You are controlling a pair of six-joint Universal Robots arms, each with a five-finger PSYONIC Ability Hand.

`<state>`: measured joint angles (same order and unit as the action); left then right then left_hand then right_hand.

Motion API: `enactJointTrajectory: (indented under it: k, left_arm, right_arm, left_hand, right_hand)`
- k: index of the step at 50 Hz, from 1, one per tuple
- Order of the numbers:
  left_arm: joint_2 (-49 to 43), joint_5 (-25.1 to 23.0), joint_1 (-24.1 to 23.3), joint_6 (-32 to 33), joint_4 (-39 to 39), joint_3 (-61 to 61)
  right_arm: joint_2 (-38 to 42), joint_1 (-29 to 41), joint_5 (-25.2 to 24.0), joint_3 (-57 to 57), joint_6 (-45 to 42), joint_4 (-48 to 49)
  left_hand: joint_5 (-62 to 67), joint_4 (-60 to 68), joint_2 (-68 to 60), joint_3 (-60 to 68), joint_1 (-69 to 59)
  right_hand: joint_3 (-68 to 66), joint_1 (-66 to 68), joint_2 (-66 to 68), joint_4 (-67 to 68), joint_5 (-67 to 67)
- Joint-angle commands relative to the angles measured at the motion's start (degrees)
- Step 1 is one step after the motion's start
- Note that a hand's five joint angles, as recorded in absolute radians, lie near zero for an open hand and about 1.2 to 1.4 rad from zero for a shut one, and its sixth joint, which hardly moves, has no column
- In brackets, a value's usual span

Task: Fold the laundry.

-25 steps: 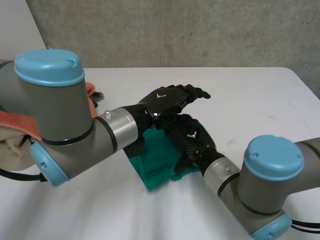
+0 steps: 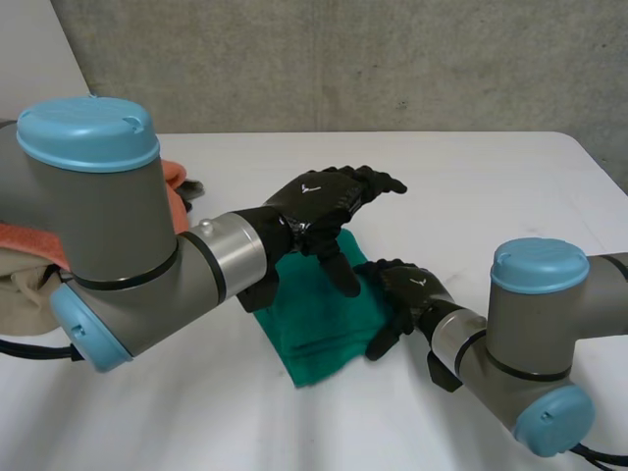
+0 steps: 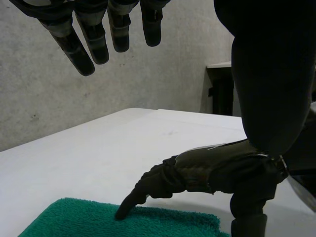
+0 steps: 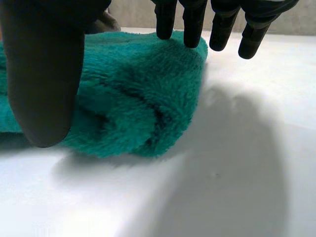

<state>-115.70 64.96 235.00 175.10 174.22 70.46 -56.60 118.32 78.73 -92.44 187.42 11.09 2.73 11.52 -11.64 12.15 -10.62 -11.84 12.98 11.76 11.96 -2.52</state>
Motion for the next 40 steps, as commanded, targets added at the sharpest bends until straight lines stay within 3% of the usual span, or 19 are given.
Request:
enactJointTrajectory:
  k: [1,3,6,7,16,20,28,36,40]
  left_arm:
    - [0.7,0.0,0.8,-0.2,0.2,0.5]
    - [0.9,-0.1,1.0,-0.3,0.3,0.6]
    - [1.2,0.0,1.3,-0.4,0.5,1.0]
    - [1.3,-0.1,1.3,-0.4,0.6,1.1]
    - [3.0,-0.1,1.8,-0.5,1.2,1.6]
    - [3.9,-0.1,1.9,-0.5,1.2,1.7]
    - [4.7,0.0,1.5,-0.5,1.0,0.4]
    - [3.1,0.1,1.5,-0.5,0.5,-2.1]
    - [1.8,0.4,1.4,-0.3,-0.3,-3.1]
  right_arm:
    - [3.9,0.6,0.4,3.5,-1.5,2.9]
    - [4.6,0.6,0.6,4.2,-1.7,3.1]
    - [5.6,0.2,0.6,5.6,-2.6,3.2]
    - [5.8,0.0,0.3,6.0,-2.9,3.3]
    - [8.3,-0.8,0.1,12.9,-3.2,4.7]
    - [12.2,-2.8,2.6,21.6,-2.3,6.6]
    - [27.6,-10.5,17.0,51.3,-2.1,-0.4]
    - [44.8,-19.4,18.4,82.5,-5.4,-10.4]
    - [49.3,-23.3,16.7,89.3,-8.1,-11.3]
  left_hand:
    - [-2.7,-1.5,1.6,-2.1,0.6]
    - [-2.7,-1.5,1.6,-2.1,0.6]
    - [-2.7,-1.5,1.6,-2.1,0.6]
    - [-2.7,-1.5,1.6,-2.1,0.6]
    - [-2.7,-1.5,1.6,-2.1,0.6]
    - [-2.7,-1.5,1.6,-2.1,0.6]
    - [-2.7,-1.5,1.6,-2.1,0.6]
    - [-2.7,-1.5,1.6,-2.1,0.6]
    - [-2.7,-1.5,1.6,-2.1,0.6]
  right_hand:
    - [-10.6,9.4,10.6,10.4,-9.9]
    - [-24.3,23.2,24.4,24.2,-23.6]
    - [-66.7,65.5,66.7,66.5,-66.0]
    - [-68.1,67.0,68.2,68.0,-67.5]
    - [-68.2,67.0,68.2,68.0,-67.5]
    - [-68.2,67.0,68.2,68.0,-67.5]
    - [-68.2,67.0,68.2,68.0,-67.5]
    - [-68.2,67.0,68.2,68.0,-67.5]
    - [-68.2,67.0,68.2,68.0,-67.5]
